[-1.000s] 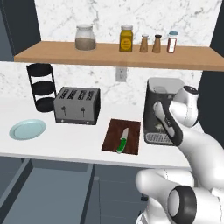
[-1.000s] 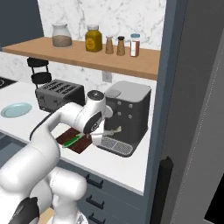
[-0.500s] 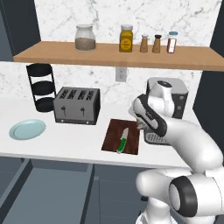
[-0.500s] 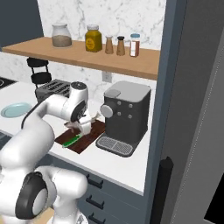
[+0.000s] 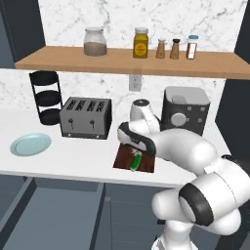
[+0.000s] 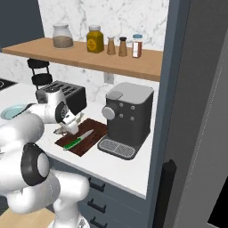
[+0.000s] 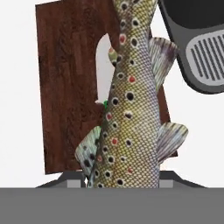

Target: Pick up the knife from the drawer and place it on the cutting board. Then place the meat from the plate to the cutting board.

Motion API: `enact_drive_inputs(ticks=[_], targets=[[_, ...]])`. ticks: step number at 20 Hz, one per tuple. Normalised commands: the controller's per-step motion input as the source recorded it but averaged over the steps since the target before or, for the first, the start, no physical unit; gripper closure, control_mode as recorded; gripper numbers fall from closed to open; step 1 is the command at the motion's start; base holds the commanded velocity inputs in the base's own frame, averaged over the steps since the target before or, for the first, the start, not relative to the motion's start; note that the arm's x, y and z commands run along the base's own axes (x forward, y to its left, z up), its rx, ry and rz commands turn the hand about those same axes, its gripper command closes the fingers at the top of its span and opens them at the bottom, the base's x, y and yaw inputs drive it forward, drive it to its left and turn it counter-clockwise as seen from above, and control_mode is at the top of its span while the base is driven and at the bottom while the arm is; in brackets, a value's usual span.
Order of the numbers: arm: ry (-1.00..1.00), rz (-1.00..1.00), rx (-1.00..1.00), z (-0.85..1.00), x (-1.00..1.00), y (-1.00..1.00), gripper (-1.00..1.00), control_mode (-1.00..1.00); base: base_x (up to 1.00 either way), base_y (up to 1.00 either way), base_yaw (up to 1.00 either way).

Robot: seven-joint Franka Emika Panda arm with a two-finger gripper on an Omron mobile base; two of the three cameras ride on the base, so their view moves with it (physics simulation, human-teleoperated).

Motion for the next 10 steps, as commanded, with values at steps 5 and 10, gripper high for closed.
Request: enact_drive_inputs(ticks=[5, 10], targets=[[0.04, 0.01, -0.06, -0.19, 0.56, 0.03, 1.0, -1.0, 0.0, 0.0, 0.0], [0.08, 0.0, 0.0, -0.46, 0.37, 0.0, 1.0, -1.0, 0.0, 0.0, 0.0]])
